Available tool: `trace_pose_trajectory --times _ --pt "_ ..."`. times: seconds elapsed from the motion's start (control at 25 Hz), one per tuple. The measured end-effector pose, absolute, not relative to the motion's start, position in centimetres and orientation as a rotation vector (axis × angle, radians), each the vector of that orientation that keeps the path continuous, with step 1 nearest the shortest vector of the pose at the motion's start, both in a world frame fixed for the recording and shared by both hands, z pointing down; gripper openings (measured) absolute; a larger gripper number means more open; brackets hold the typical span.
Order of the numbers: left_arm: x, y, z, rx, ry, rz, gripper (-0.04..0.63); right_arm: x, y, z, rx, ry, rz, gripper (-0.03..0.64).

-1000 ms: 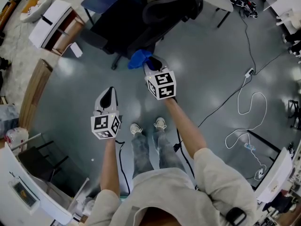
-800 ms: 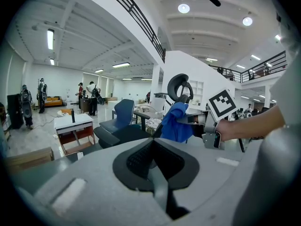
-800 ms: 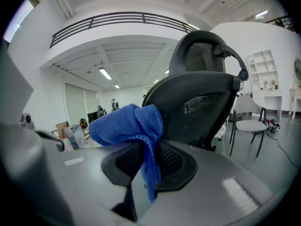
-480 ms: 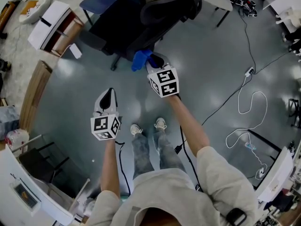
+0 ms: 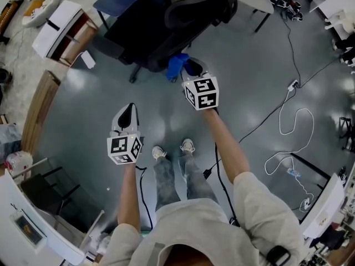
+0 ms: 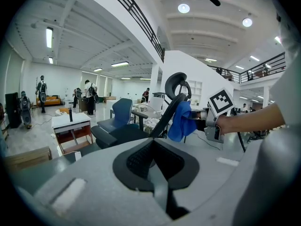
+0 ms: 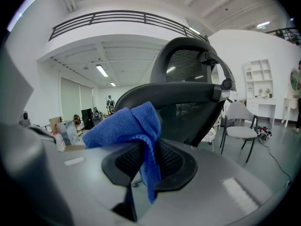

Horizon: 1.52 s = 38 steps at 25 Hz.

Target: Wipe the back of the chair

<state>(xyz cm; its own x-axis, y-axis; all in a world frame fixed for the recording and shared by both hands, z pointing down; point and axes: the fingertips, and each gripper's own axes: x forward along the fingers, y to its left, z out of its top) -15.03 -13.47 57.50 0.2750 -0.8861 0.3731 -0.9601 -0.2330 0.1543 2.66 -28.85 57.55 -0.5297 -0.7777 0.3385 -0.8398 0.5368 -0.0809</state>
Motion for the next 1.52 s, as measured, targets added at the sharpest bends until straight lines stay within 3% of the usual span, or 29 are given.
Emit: trace_pose_trajectory --times 0.64,1.52 --pt "-15.5 -12.8 57.9 2.203 -1.672 0.307 0.005 8.4 -31.6 56.4 1.552 -2.456 0.364 0.069" --pt "-16.7 -10.8 59.1 2.168 -1.678 0.310 0.005 -2.9 -27.3 64.3 1.298 -2.477 0.472 0.069"
